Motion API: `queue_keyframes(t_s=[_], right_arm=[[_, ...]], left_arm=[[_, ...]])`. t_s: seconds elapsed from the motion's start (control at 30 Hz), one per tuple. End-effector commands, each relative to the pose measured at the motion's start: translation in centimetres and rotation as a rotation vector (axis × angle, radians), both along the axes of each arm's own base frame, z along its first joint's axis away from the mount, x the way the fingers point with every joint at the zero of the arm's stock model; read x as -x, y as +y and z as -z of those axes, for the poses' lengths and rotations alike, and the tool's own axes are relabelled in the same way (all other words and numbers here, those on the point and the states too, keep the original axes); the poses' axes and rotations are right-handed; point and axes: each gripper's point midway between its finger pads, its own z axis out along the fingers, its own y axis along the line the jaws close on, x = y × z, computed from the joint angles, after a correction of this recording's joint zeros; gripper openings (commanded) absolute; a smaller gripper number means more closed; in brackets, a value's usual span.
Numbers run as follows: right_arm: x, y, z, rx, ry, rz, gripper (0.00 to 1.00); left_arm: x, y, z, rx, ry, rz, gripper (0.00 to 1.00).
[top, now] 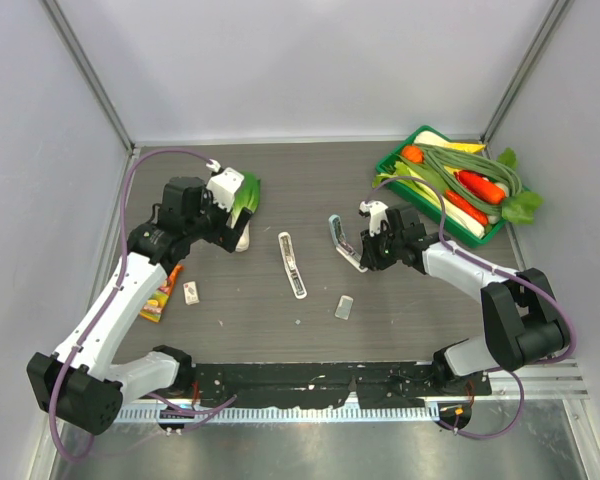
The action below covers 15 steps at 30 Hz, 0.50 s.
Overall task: Load the staples into the stapler
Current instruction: Install the staple into the stapler.
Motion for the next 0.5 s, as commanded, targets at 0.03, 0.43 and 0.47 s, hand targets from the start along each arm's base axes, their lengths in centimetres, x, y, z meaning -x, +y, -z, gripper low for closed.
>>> queue_keyframes(t_s=[0.03, 0.43, 0.47], right_arm=[[-1.3, 0.8, -2.2, -0.031, -0.069, -0.016, 0.19], [-1.2, 0.8, -3.3, -0.031, -0.111, -0.044, 0.19], [-1.2, 0.7, -3.3, -0.028, -0.112, -0.046, 0.2]], left_arm=[[-0.5, -0.5, -0.8, 0.034, -0.029, 0.004, 1.0], [-0.5, -0.4, -0.8, 0.035, -0.029, 0.006, 1.0], [-0.5, -0.3, -0.7, 0.033, -0.027, 0.003, 1.0]])
